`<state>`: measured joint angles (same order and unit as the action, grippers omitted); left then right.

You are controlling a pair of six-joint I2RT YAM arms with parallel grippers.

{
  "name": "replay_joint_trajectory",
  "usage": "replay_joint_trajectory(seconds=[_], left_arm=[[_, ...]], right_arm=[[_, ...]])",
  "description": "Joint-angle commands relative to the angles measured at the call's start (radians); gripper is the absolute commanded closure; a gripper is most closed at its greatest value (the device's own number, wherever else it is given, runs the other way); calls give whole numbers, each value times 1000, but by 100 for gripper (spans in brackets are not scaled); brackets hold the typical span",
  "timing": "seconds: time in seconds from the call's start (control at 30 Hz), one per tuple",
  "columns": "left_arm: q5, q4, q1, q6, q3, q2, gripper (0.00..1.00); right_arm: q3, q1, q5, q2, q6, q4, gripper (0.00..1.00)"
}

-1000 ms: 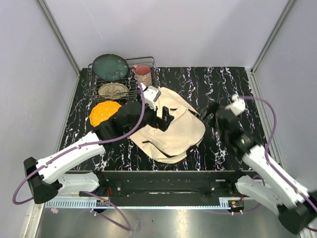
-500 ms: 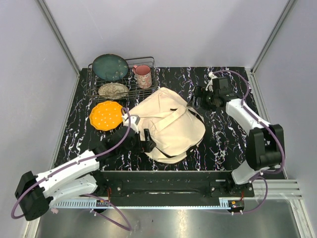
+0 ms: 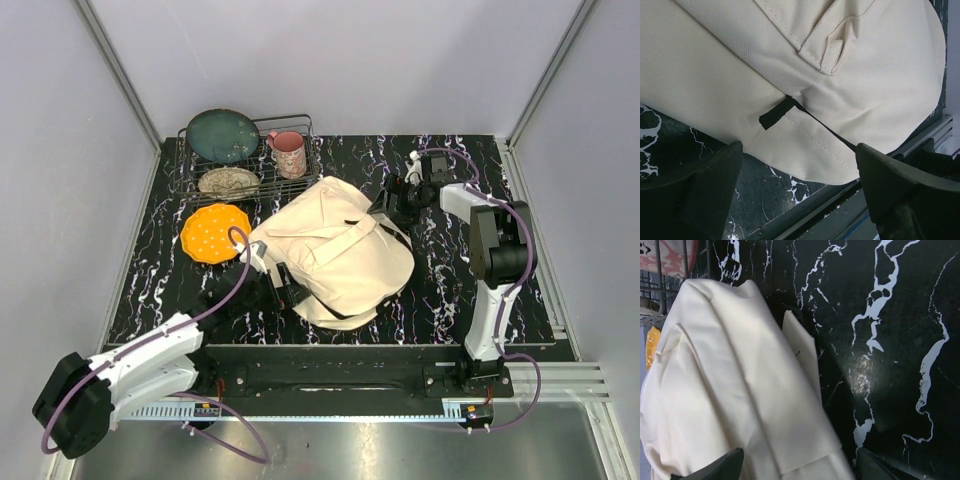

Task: Pack the student bag
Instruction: Adjust the student bag at the center of the board.

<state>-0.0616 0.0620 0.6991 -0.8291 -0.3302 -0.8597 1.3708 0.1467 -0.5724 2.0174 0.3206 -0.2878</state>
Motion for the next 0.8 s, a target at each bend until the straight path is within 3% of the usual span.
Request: replay_joint_trajectory(seconds=[0.0, 0.1, 0.13, 0.3, 0.33, 0.37, 0.47, 0.57, 0.77], left_arm=[[-124, -283, -41, -31, 37, -51, 1], [-156, -338, -62, -7, 19, -122, 1], [-165, -341, -64, -1, 8, -137, 1], [-185, -344, -69, 54, -65, -217, 1], [-185, -334, -70, 70, -76, -225, 1], [-184, -330, -69, 77, -95, -239, 1], [-190, -311, -70, 108, -137, -268, 2], [-195, -310, -70, 130, -171, -301, 2], [-251, -265, -70, 208, -292, -392, 4]], right_arm=[[22, -22, -182, 33, 54, 120, 7], [-31, -29, -211, 32, 74, 168, 10], [-47, -30, -231, 32, 77, 194, 20], [-180, -41, -322, -9, 120, 314, 49], [-200, -42, -331, -16, 124, 337, 56], [-220, -45, -331, -23, 135, 351, 75], [-327, -67, -314, -77, 175, 427, 100], [-505, -85, -278, -158, 231, 522, 100], [-807, -95, -14, -469, 330, 581, 100]])
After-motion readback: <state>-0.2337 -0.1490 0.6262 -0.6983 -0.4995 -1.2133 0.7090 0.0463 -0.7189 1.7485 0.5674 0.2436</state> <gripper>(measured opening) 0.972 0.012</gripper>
